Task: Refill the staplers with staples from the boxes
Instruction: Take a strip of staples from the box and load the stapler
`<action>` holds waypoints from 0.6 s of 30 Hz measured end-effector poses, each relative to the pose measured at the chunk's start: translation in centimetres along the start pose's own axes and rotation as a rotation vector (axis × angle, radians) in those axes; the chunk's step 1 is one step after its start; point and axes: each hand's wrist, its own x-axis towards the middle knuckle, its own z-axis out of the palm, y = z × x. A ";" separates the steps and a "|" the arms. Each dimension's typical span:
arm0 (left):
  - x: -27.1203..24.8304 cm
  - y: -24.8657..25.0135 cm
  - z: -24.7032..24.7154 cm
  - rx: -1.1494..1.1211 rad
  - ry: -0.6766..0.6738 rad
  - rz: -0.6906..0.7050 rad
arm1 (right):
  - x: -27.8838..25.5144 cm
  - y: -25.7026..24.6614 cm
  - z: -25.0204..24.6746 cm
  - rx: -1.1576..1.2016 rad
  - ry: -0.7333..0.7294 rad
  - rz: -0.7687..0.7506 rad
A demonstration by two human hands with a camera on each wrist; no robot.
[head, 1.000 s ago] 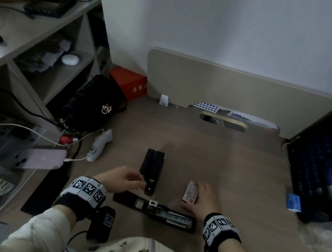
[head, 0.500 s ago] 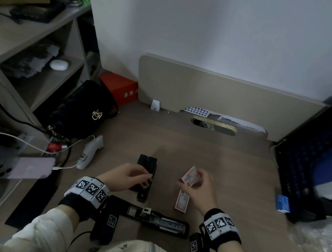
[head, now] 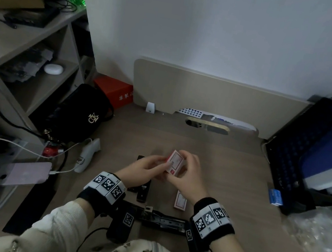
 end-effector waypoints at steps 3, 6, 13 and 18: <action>-0.1 0.2 0.0 -0.070 0.040 0.051 | -0.1 -1.1 -0.3 0.002 -0.052 -0.031; -0.6 0.3 -0.5 -0.076 0.114 0.064 | -0.4 -2.2 -1.3 0.019 -0.076 -0.036; -2.5 1.1 -1.1 -0.084 0.100 0.088 | -2.3 -3.4 -2.3 0.295 -0.130 -0.002; -3.6 2.7 -2.0 -0.043 -0.051 0.099 | -3.3 -4.1 -2.7 0.323 -0.126 -0.028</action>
